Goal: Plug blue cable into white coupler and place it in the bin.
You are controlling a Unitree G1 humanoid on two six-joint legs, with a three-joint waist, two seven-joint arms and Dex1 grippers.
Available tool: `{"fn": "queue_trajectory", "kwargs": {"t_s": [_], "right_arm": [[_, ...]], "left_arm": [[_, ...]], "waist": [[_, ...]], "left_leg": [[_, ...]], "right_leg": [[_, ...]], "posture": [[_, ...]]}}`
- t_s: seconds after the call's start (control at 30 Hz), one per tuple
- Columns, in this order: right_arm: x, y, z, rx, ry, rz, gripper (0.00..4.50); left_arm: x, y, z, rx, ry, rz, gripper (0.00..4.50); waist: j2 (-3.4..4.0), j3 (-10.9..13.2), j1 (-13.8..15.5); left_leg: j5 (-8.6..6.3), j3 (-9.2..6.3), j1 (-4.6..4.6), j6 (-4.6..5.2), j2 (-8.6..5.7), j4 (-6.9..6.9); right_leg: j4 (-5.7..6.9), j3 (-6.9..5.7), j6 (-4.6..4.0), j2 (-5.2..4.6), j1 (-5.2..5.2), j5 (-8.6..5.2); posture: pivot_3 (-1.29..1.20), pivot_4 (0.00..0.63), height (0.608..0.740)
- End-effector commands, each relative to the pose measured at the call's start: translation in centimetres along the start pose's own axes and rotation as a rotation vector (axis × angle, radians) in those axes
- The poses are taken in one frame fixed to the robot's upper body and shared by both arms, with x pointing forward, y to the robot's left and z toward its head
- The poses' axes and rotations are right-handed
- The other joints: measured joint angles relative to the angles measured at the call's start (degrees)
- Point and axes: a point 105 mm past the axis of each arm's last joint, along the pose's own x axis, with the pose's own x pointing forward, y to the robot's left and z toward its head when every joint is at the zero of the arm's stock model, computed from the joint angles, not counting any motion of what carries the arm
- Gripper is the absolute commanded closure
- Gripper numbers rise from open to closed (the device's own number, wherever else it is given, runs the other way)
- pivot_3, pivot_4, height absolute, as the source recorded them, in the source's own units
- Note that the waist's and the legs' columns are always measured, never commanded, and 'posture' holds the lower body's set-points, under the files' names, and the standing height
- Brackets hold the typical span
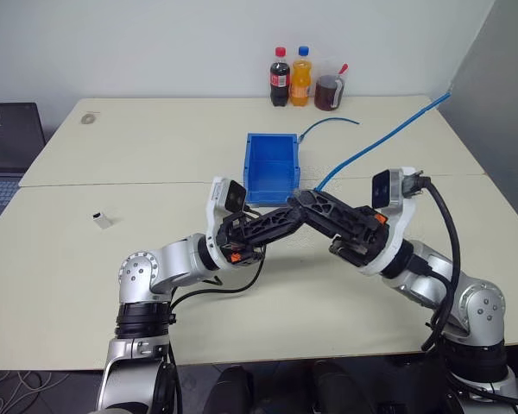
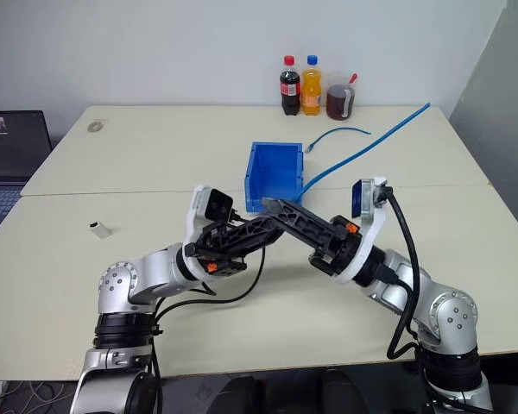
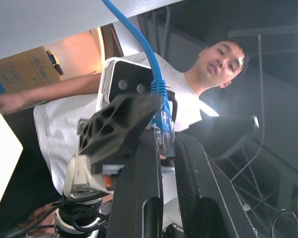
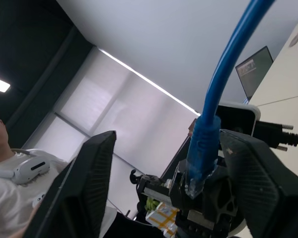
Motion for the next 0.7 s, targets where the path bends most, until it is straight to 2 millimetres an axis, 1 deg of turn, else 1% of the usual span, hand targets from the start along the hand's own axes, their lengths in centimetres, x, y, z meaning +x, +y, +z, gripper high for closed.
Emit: {"fn": "queue_trajectory", "kwargs": {"t_s": [0.03,0.07,0.27,0.3,0.37,0.57,0.63,0.67,0.7], "right_arm": [[-0.2,0.6,0.4,-0.015,-0.018,0.028,2.01],[-0.3,0.6,0.4,-0.015,-0.018,0.027,2.28],[-0.7,0.7,0.3,-0.013,-0.011,0.029,3.55],[-0.8,0.6,0.3,-0.012,-0.011,0.028,3.85],[-0.8,0.6,0.4,-0.01,-0.013,0.027,4.2],[-1.0,0.1,0.4,-0.013,-0.01,0.006,4.23],[-0.9,-0.1,0.4,-0.016,-0.009,-0.001,4.23],[-0.9,-0.1,0.5,-0.016,-0.01,0.0,4.23],[-0.9,0.0,0.5,-0.016,-0.011,0.0,4.23]], "left_arm": [[0.2,-1.1,0.2,0.04,0.004,-0.031,4.39],[0.2,-1.1,0.2,0.04,0.004,-0.031,4.39],[0.2,-1.1,0.3,0.041,-0.002,-0.031,4.39],[0.3,-1.1,0.3,0.042,-0.001,-0.032,4.39],[0.3,-1.2,0.3,0.043,-0.001,-0.033,4.39],[0.0,-1.3,0.0,0.069,0.001,-0.001,4.39],[-0.2,-1.3,-0.3,0.076,0.008,0.01,3.7],[-0.4,-1.3,-0.6,0.079,0.025,0.019,3.55],[-0.6,-1.4,-1.0,0.083,0.043,0.032,3.28]], "waist": [[0.0,0.0,0.01],[0.0,0.0,0.01],[0.0,0.0,0.02],[0.0,0.0,0.0],[0.0,0.0,-0.02],[0.0,0.0,-0.01],[0.0,0.0,-0.02],[0.0,0.0,-0.02],[0.0,0.0,-0.05]], "left_leg": [[0.0,0.01,0.0,0.0,0.0,0.0],[0.0,0.01,0.01,0.0,-0.01,0.0],[0.0,0.01,-0.01,0.0,0.0,-0.01],[0.0,0.02,-0.01,0.0,-0.01,-0.01],[0.0,0.03,0.0,0.0,0.0,-0.01],[0.0,0.02,-0.01,0.0,0.0,-0.02],[0.0,0.02,-0.01,0.0,0.0,-0.03],[0.0,0.02,-0.01,0.0,0.0,-0.04],[0.0,0.02,-0.01,0.0,0.01,-0.05]], "right_leg": [[0.0,-0.01,0.0,0.0,0.0,0.0],[0.0,-0.01,0.0,0.0,0.0,0.0],[-0.03,0.0,0.0,0.0,0.0,0.0],[-0.03,0.0,0.0,0.0,0.0,0.0],[-0.03,-0.01,0.01,0.0,0.0,-0.01],[-0.05,0.0,0.06,0.0,0.0,-0.04],[-0.09,0.01,0.05,0.0,0.0,-0.03],[-0.09,0.02,0.05,0.0,0.0,-0.03],[-0.11,0.03,0.05,0.0,0.0,-0.03]], "posture": [[0.0,0.15,0.74],[0.0,0.15,0.74],[0.0,0.15,0.74],[0.0,0.15,0.74],[0.0,0.15,0.74],[0.0,0.15,0.74],[0.0,0.15,0.74],[0.0,0.15,0.74],[0.0,0.15,0.74]]}}
